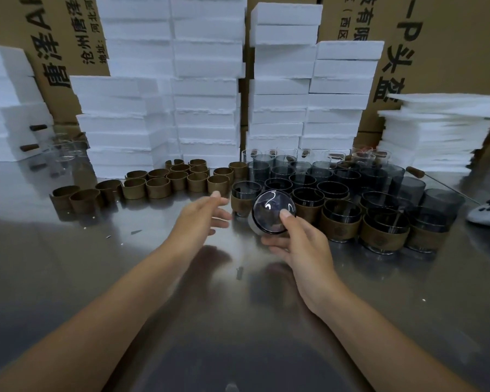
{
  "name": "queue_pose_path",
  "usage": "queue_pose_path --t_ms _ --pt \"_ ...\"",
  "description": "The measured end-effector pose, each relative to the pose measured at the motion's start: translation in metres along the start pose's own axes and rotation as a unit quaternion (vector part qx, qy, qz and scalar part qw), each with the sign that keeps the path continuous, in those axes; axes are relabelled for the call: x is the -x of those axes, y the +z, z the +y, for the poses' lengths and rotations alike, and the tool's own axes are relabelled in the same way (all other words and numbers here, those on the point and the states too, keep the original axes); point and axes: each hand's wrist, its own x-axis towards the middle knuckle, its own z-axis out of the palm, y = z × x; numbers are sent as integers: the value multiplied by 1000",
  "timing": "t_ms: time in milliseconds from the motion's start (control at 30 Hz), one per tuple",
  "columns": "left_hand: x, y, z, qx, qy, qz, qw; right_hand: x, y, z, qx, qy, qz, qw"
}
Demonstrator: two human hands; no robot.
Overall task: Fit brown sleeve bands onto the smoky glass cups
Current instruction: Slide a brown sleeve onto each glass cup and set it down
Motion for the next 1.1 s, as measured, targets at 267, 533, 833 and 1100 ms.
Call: queue_pose_path --t_ms 267,533,833,1100 --pt "-75 -16 -18 -251 58 59 964 -5 1 8 5 -3 -25 1000" --pt "-130 -1 -23 -412 39 1 910 -8 2 13 -5 -27 -47 999" --pt "-123 1 -23 -451 9 79 889 -9 2 16 -14 -14 -31 999" --pt "-59 -19 -14 -254 95 166 948 -9 1 12 16 2 -22 1000"
